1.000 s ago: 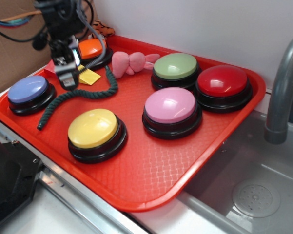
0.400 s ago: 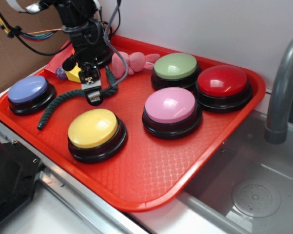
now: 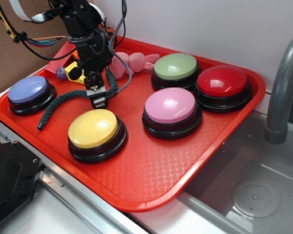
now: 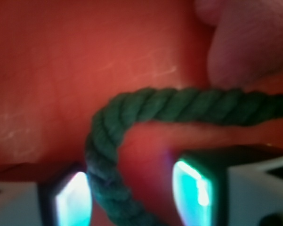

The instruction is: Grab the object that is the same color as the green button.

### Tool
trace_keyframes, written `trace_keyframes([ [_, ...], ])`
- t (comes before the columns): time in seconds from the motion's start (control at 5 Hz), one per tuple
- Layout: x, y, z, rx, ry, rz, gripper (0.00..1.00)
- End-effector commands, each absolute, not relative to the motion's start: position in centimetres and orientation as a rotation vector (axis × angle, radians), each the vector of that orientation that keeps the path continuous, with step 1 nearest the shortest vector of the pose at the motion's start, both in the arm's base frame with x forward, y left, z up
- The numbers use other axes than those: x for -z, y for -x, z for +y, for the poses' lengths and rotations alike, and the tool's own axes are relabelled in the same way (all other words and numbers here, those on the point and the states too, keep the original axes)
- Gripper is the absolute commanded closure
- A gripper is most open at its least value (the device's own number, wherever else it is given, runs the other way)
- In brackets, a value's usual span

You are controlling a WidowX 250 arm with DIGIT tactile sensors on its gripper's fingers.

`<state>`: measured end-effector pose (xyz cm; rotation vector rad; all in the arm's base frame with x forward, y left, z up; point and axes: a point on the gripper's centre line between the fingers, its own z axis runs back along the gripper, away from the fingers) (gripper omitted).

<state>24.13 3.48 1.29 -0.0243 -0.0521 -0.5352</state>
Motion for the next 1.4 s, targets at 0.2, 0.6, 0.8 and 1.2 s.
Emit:
trace_keyframes([
  [0.2, -3.9, -24.2, 2.7, 0.403, 0.015, 0.033, 1.0],
  [0.6, -9.6, -23.3, 1.3, 0.055, -0.003, 0.118, 1.0],
  [0.8, -12.2, -23.5, 0.0, -0.005, 0.03, 0.105, 1.0],
  [1.2, -13.2, -25.8, -1.5, -0.023, 0.001, 0.115, 1.0],
])
